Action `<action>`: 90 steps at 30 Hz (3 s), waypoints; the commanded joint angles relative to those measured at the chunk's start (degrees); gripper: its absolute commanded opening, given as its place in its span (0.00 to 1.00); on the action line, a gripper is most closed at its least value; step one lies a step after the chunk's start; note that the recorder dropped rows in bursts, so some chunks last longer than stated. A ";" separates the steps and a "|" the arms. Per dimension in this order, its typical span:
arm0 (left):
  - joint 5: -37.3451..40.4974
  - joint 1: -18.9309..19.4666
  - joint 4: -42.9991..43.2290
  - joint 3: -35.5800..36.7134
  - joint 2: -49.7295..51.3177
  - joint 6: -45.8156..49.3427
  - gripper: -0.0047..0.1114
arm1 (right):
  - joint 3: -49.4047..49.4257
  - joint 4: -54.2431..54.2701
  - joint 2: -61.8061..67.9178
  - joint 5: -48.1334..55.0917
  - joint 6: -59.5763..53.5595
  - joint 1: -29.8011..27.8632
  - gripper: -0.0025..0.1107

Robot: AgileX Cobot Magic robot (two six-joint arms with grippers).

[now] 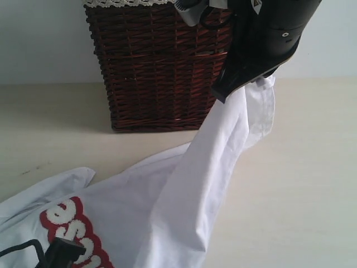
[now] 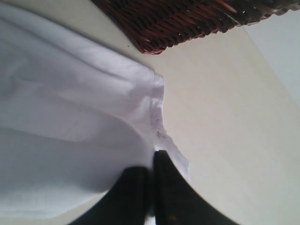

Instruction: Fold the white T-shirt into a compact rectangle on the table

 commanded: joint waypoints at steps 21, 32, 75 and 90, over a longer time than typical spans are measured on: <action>5.01 40.96 -12.18 -0.93 3.29 -30.73 0.83 | 3.40 -3.80 -0.04 2.94 1.49 -0.35 0.56; -4.34 42.44 -8.93 -1.42 15.59 -31.98 0.83 | 3.40 6.25 -1.68 2.77 -1.66 -0.21 0.57; 12.84 80.79 -48.28 -36.22 42.18 13.39 0.51 | 3.40 12.77 -2.47 -0.87 -5.86 -0.21 0.20; -9.28 42.96 -28.81 -8.41 29.12 5.56 0.51 | 3.53 12.89 -2.47 0.28 -5.86 -0.21 0.20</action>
